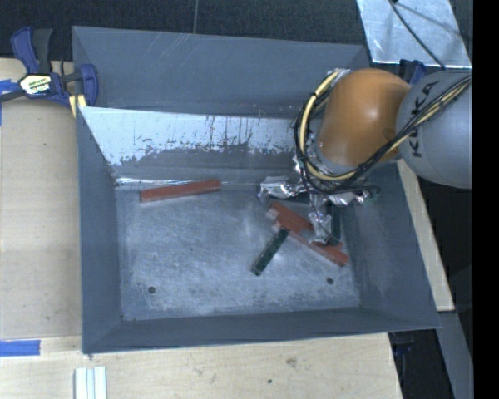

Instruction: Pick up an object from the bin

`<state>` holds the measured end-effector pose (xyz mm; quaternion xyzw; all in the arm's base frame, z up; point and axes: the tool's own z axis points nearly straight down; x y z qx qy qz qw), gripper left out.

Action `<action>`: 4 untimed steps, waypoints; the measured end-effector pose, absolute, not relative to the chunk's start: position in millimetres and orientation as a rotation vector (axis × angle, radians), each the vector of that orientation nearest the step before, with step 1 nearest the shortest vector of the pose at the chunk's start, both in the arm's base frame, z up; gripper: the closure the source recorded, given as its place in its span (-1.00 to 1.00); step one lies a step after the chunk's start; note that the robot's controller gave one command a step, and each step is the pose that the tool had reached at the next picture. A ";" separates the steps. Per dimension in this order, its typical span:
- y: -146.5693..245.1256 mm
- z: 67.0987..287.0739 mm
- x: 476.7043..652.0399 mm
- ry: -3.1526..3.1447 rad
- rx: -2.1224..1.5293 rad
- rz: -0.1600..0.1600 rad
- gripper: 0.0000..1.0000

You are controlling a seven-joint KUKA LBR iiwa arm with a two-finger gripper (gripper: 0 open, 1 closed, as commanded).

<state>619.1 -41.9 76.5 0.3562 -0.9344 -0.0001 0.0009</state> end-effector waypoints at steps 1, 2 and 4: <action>-40.5 79.6 621.4 -2.941 1.119 0.002 1.00; -40.2 78.2 620.3 -2.937 1.118 -0.001 -1.00; -16.3 70.1 570.9 -2.501 1.903 -0.002 -1.00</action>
Offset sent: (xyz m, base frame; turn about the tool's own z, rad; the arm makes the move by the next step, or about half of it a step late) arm 0.0000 0.0000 0.0000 0.0000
